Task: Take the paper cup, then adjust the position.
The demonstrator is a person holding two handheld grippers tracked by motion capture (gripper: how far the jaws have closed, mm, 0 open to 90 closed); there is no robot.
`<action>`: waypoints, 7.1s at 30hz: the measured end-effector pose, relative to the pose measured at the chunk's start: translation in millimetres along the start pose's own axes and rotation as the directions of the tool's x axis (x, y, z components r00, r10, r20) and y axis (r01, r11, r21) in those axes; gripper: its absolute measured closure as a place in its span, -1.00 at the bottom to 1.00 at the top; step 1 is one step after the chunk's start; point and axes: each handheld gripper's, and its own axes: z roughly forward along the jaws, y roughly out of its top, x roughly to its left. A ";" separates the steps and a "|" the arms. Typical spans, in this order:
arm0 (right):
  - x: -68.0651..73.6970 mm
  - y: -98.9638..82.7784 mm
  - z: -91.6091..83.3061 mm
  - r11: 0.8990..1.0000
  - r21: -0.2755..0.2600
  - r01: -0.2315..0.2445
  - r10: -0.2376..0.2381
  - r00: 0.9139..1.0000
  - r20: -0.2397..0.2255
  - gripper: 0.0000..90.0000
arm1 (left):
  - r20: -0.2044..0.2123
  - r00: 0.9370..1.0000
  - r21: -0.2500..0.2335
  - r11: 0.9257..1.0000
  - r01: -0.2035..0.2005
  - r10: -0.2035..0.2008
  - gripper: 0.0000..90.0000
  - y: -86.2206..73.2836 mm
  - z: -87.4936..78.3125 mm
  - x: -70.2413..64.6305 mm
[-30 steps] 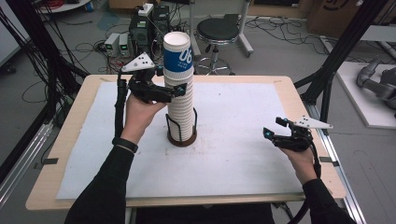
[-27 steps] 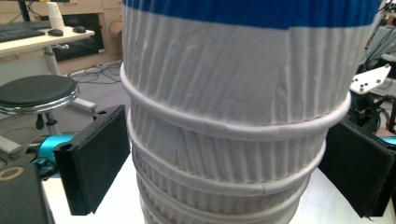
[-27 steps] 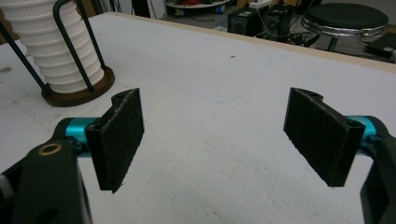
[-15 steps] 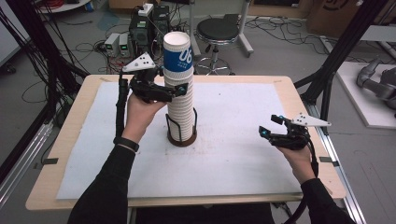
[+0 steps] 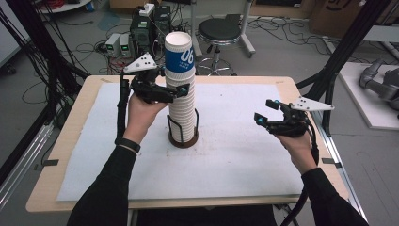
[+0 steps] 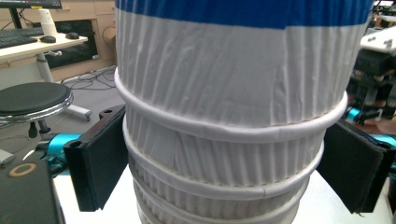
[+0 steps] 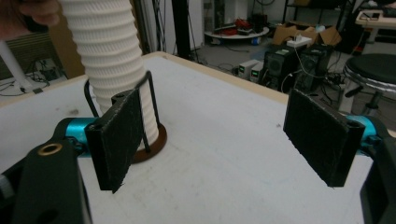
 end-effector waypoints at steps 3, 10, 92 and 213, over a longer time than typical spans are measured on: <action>3.2 18.2 8.2 1.000 -0.015 0.000 0.000 0.999 -0.034 -0.54 | 0.000 1.000 0.002 1.000 0.001 -0.001 -0.75 0.1 -0.3 -0.1; 14.6 58.1 30.7 0.999 0.005 0.042 -0.041 0.993 -0.114 -0.54 | -0.002 1.000 0.001 1.000 0.002 -0.002 -0.75 0.2 -0.3 -0.3; 107.7 262.9 83.9 0.943 -0.319 0.093 -0.187 0.942 -0.278 -0.30 | -0.006 1.000 0.020 1.000 -0.007 0.007 -0.75 2.5 -0.6 -2.5; 52.2 -17.5 13.1 0.993 -0.113 -0.022 -0.017 0.941 -0.338 -0.30 | 0.263 0.965 0.068 0.998 0.000 -0.018 -0.92 -135.2 21.7 -100.2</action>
